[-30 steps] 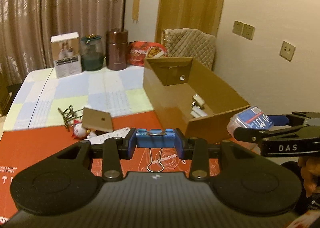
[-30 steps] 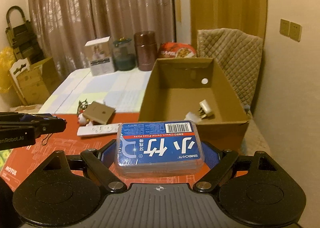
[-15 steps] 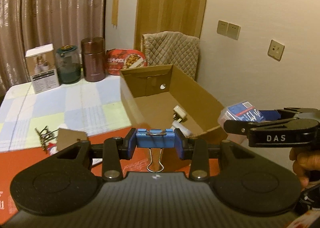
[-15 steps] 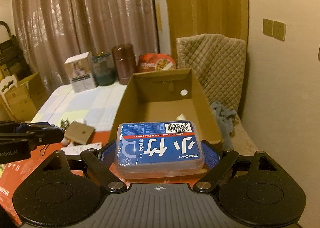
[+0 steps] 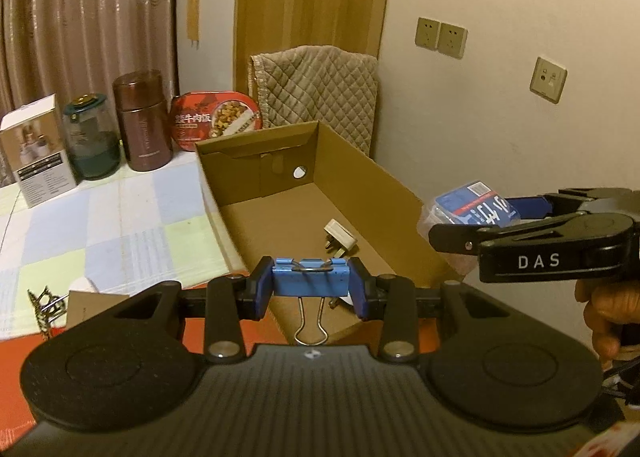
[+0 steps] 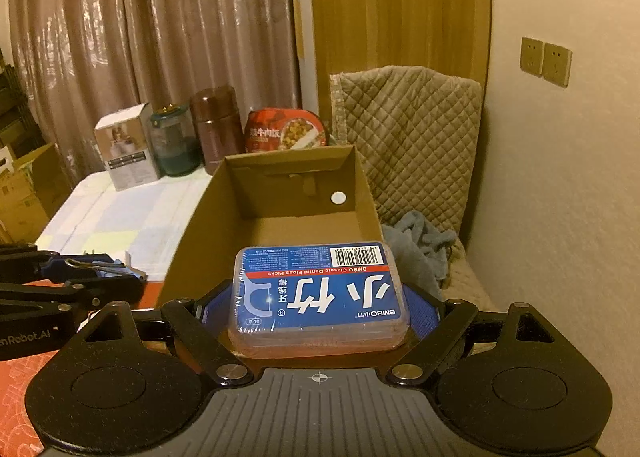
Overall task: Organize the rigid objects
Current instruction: 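Carry the binder clip and blue-labelled box over the cardboard box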
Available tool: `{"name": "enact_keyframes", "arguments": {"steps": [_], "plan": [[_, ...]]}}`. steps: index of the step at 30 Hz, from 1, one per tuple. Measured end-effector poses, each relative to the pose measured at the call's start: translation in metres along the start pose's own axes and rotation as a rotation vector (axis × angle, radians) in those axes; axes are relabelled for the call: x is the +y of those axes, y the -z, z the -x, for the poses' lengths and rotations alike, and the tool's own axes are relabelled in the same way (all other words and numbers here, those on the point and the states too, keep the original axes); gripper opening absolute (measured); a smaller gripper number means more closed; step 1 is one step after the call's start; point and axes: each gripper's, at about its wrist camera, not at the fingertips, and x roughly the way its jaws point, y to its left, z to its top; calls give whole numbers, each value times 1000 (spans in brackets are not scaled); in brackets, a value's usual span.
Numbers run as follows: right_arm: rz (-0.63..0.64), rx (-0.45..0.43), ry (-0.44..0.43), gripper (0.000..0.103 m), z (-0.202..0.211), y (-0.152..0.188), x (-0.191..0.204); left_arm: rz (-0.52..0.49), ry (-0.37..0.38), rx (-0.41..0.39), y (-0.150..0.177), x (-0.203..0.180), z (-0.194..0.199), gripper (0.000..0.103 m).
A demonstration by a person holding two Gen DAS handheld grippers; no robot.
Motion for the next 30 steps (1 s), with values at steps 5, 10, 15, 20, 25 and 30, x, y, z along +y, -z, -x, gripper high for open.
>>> {"name": "enact_keyframes", "arguments": {"steps": [5,10,15,20,25,30], "plan": [[0,21,10,84,-11,-1,-8,-13,8,20,-3,1,-15,34],[-9,30,9,84,-16,-2,-14,-19,21,35,-5,2,-26,34],[-18,33,1,84,-20,-2,-16,-16,24,54,-4,3,-35,34],[-23,38,0,84,-23,-3,-17,-17,28,56,-5,2,-38,34],[-32,44,-2,84,-28,-2,-17,-23,27,65,-5,1,-43,34],[-41,47,-2,84,-29,-2,-19,-38,36,65,-6,1,-46,38]]}}
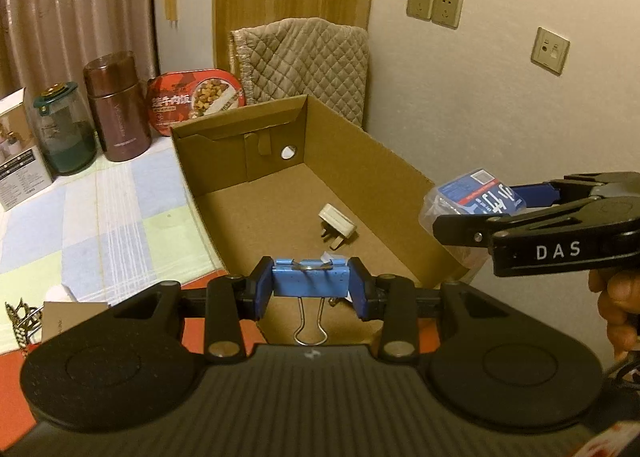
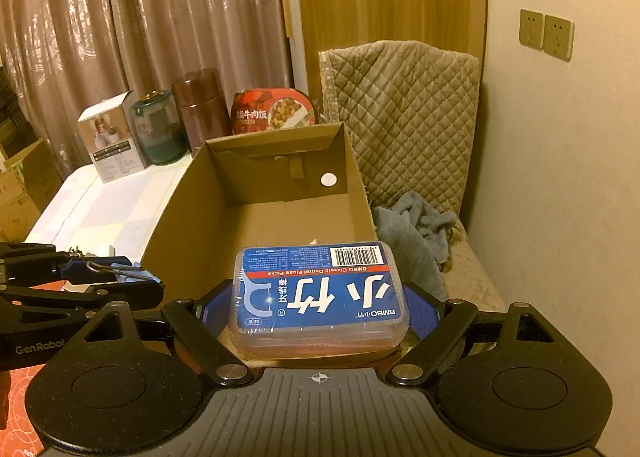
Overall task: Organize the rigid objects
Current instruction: 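Carry the binder clip and blue-labelled box over the cardboard box, then open the left gripper to drop the clip while the right gripper releases the blue box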
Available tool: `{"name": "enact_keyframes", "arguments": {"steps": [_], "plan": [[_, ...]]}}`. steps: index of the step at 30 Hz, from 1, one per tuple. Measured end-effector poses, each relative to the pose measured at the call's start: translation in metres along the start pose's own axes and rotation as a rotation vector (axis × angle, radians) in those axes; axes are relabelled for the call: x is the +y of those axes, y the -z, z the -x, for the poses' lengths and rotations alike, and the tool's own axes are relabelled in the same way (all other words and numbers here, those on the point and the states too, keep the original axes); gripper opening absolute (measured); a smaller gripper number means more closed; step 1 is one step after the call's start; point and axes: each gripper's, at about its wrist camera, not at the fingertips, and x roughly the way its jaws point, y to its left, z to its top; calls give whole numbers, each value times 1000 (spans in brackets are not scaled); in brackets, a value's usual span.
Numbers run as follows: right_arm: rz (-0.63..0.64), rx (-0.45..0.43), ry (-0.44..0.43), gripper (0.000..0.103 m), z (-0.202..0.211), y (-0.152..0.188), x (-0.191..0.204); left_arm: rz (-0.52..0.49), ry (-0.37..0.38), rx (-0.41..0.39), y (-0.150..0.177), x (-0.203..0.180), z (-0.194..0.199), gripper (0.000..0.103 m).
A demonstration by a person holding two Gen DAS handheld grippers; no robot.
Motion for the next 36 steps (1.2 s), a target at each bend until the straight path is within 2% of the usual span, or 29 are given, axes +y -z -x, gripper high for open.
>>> {"name": "enact_keyframes", "arguments": {"steps": [2,15,36], "plan": [[-4,0,-1,84,0,0,-1,-5,-13,-2,-1,1,1,52],[-7,4,-10,84,1,3,4,118,-72,-19,12,27,36,52],[7,21,-15,84,-11,1,18,169,-79,-28,24,38,55,52]]}}
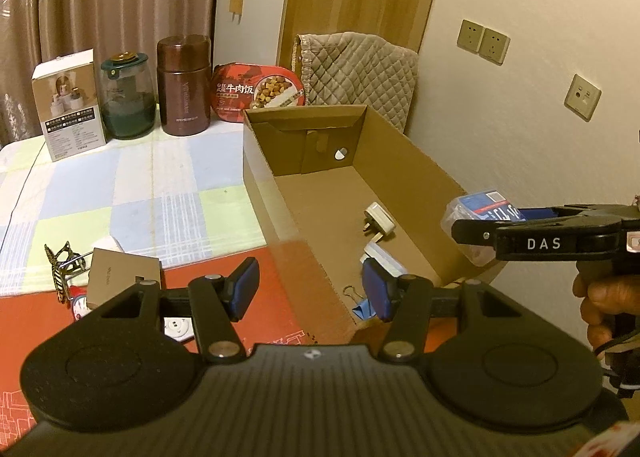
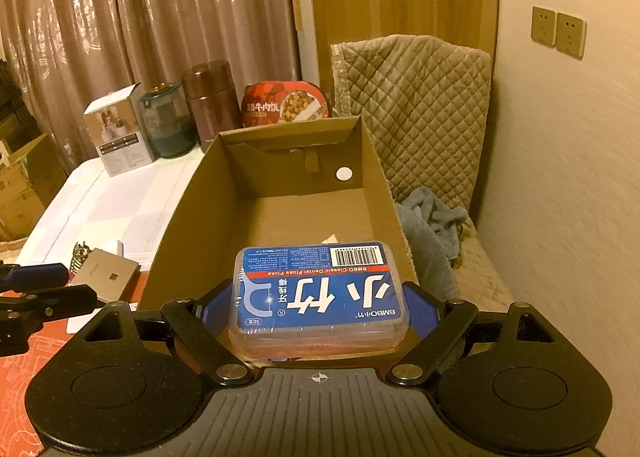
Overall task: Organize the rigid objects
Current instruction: 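Open the left gripper to drop the clip while the right gripper releases the blue box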
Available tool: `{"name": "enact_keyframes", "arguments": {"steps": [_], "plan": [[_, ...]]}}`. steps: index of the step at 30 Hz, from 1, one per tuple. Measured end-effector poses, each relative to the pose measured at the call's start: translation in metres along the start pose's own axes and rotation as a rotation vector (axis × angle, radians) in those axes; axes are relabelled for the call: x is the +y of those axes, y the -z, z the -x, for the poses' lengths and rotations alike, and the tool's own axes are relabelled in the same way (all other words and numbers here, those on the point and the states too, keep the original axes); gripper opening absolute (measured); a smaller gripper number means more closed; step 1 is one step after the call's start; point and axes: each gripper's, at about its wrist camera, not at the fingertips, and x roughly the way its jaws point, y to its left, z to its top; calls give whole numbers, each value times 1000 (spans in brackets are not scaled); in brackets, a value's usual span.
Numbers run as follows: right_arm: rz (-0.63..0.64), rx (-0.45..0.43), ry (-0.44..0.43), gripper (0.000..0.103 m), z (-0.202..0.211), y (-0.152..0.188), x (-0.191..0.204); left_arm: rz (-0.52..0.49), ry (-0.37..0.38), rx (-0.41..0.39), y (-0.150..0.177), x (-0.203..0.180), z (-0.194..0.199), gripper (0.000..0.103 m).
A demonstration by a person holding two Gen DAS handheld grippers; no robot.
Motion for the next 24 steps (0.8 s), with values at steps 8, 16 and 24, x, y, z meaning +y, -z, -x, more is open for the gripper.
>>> {"name": "enact_keyframes", "arguments": {"steps": [8,16,24], "plan": [[-42,-22,-10,84,-6,-1,-5,16,-14,-4,3,3,5,52],[-77,-56,-12,87,1,1,-10,48,-17,-11,11,13,15,52],[-110,-18,-7,88,19,13,-1,84,-31,-24,22,26,33,52]]}}
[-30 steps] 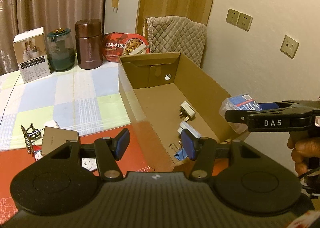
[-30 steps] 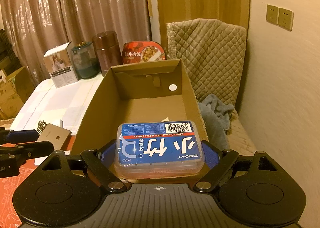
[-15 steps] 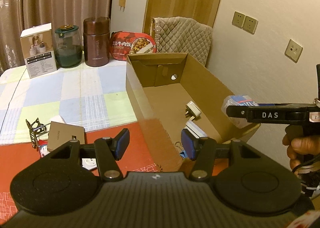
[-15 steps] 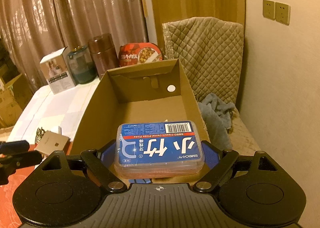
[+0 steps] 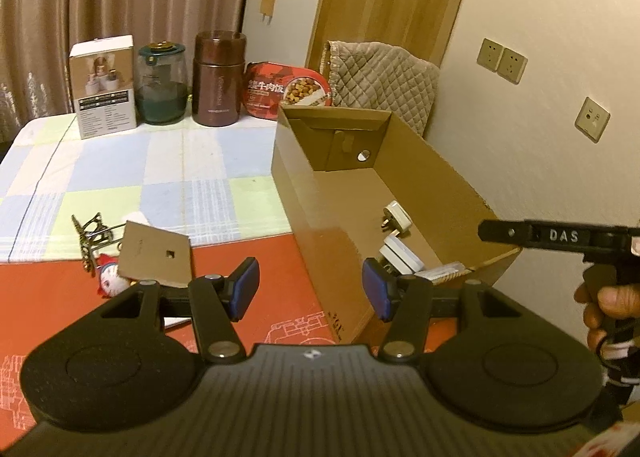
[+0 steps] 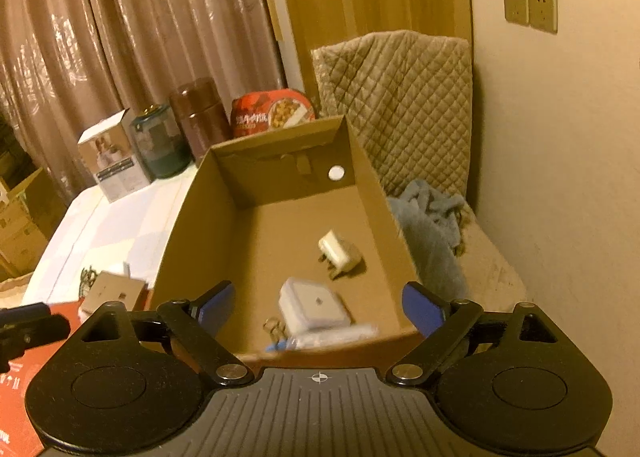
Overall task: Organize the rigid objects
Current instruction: 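Open the left gripper to drop the clip while the right gripper releases the blue box, then move both tools back toward the white remote on the mat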
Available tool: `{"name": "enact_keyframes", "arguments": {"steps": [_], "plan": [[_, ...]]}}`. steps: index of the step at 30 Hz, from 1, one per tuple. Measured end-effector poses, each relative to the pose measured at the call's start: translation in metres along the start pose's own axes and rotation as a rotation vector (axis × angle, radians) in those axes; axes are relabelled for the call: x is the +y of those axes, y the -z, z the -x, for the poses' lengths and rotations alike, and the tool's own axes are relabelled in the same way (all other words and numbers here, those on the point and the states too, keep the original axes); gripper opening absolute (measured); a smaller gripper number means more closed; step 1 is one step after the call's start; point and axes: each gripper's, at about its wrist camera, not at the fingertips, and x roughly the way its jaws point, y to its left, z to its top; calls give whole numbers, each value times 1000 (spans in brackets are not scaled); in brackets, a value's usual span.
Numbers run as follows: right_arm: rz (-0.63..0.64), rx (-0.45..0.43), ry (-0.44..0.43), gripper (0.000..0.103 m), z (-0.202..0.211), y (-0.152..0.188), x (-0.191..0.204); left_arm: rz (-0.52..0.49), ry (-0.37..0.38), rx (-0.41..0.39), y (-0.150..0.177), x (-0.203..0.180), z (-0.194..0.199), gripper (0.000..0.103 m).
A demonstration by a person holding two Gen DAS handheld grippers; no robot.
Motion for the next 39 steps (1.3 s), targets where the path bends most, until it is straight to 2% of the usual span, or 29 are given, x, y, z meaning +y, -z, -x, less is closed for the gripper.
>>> {"name": "enact_keyframes", "arguments": {"steps": [5,14,20,28,39], "plan": [[24,23,-20,88,12,14,19,5,-16,-3,7,9,15,52],[71,14,-58,88,34,29,53,28,-59,-27,20,31,46,52],[96,12,-95,88,43,41,75,29,-128,-46,33,55,71,53],[132,19,-168,88,42,55,106,56,-217,-56,45,95,99,53],[230,50,-259,88,26,71,149,70,-245,-56,49,128,105,53]]}}
